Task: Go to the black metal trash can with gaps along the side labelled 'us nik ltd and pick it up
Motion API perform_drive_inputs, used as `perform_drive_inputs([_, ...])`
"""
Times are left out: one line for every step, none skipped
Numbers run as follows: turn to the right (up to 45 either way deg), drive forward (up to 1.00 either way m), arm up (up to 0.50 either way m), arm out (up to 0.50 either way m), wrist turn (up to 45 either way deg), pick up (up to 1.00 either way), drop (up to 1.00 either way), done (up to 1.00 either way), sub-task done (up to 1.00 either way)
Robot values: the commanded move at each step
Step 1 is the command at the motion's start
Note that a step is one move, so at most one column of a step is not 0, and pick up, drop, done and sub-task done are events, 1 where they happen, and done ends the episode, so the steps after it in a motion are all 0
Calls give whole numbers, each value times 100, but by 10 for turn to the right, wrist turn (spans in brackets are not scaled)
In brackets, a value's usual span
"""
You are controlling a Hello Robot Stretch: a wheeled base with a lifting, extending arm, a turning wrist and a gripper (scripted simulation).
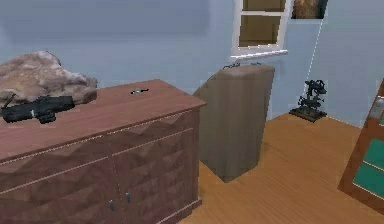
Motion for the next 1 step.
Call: perform_drive_inputs([0, 0, 0, 0, 180, 0, 0, 0, 0])
